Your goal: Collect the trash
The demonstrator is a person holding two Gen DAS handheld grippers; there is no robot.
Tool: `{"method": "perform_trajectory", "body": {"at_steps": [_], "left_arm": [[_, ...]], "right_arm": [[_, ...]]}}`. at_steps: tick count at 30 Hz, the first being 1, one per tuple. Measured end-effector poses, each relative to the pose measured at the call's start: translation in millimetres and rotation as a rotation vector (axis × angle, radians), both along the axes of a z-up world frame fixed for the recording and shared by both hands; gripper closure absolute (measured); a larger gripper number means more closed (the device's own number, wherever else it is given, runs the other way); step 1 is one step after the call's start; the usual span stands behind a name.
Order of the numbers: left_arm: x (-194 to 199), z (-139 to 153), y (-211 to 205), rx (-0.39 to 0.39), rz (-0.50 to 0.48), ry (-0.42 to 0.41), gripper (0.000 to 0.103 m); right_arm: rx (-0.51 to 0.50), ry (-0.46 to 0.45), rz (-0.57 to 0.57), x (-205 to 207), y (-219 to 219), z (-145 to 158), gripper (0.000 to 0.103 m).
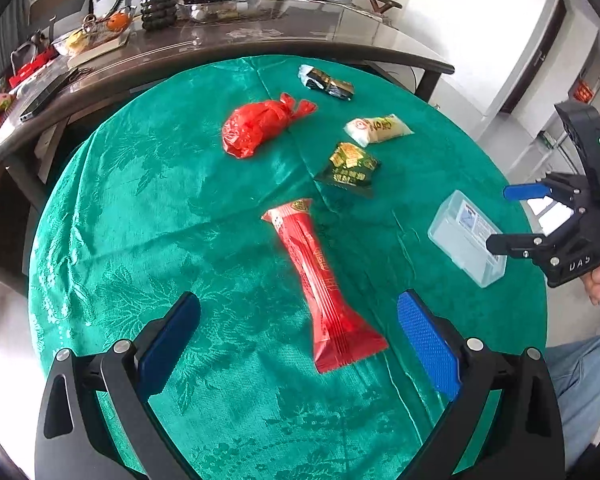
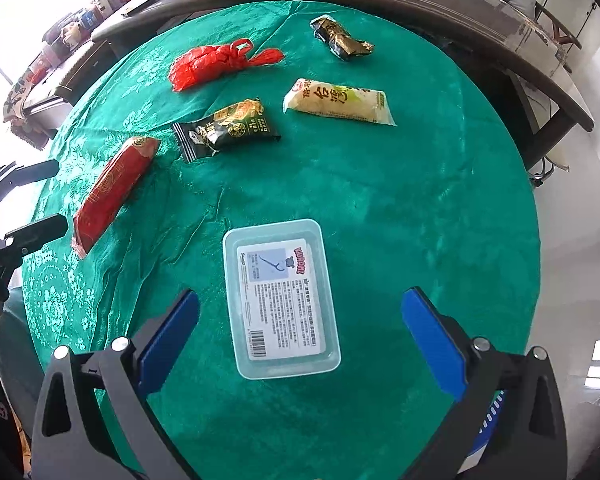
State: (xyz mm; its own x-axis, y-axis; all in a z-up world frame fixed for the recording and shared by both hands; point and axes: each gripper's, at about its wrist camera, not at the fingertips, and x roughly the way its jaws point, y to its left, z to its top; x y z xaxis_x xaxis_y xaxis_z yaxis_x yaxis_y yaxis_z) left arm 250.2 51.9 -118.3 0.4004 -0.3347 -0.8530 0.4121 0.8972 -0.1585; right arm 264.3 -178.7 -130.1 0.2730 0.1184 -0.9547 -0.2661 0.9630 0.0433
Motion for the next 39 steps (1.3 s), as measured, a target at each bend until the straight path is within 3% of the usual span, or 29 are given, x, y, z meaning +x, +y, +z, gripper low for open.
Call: {"method": "perform_trajectory", "body": {"at_steps": [3, 6, 7, 12, 13, 14, 15, 17, 22, 27, 33, 39], "left_arm": [[12.1, -8.5, -7.9, -0.004, 0.016, 0.031, 0.005], [25.4, -23.7, -26.1, 0.083, 0.038, 0.024, 0.005], [28.8, -27.9, -29.4, 0.102, 0.044, 0.024, 0.01], [40.0, -41.6, -38.0, 0.138, 0.088, 0.035, 0.044], [40.8, -42.5, -38.6, 0.139, 0.092, 0.034, 0.058], [41.1, -43.4, -38.8, 0.132, 0.09, 0.038, 0.075], [40.7, -43.0, -37.9, 0.121, 0.09, 0.036, 0.082], [37.8, -41.0, -34.6, 0.097, 0.093, 0.032, 0.088], [9.8, -19.1, -37.1, 0.044, 0.061, -0.014, 0.09], [-27.1, 19.6, -85.9, -0.043, -0.046, -0.072, 0.09], [-68.0, 45.9, -203.4, -0.138, -0.252, -0.091, 0.09], [-109.1, 23.9, -343.8, -0.158, -0.435, -0.03, 0.09]], "right_arm": [[-0.017, 0.015, 0.015, 1.4, 5.9, -6.2, 0.005], [-0.043, 0.025, 0.022, 2.9, 10.9, -12.8, 0.005], [-0.052, 0.028, 0.024, 3.0, 12.4, -14.7, 0.005], [-0.089, 0.019, 0.045, 3.1, 18.7, -21.2, 0.006], [-0.086, 0.011, 0.046, 3.5, 18.6, -21.1, 0.009], [-0.082, 0.011, 0.054, 3.7, 19.1, -21.8, 0.017], [-0.068, 0.021, 0.065, 3.6, 18.9, -23.6, 0.044], [-0.03, 0.01, 0.044, 2.2, 12.3, -20.5, 0.043], [0.088, -0.07, 0.003, -16.1, -22.2, 7.4, 0.044], [0.134, -0.118, -0.1, -51.3, -101.2, 28.3, 0.044], [0.09, -0.112, -0.327, -98.2, -231.9, 11.1, 0.043], [0.084, -0.054, -0.536, -145.4, -346.0, -39.8, 0.043]]}}
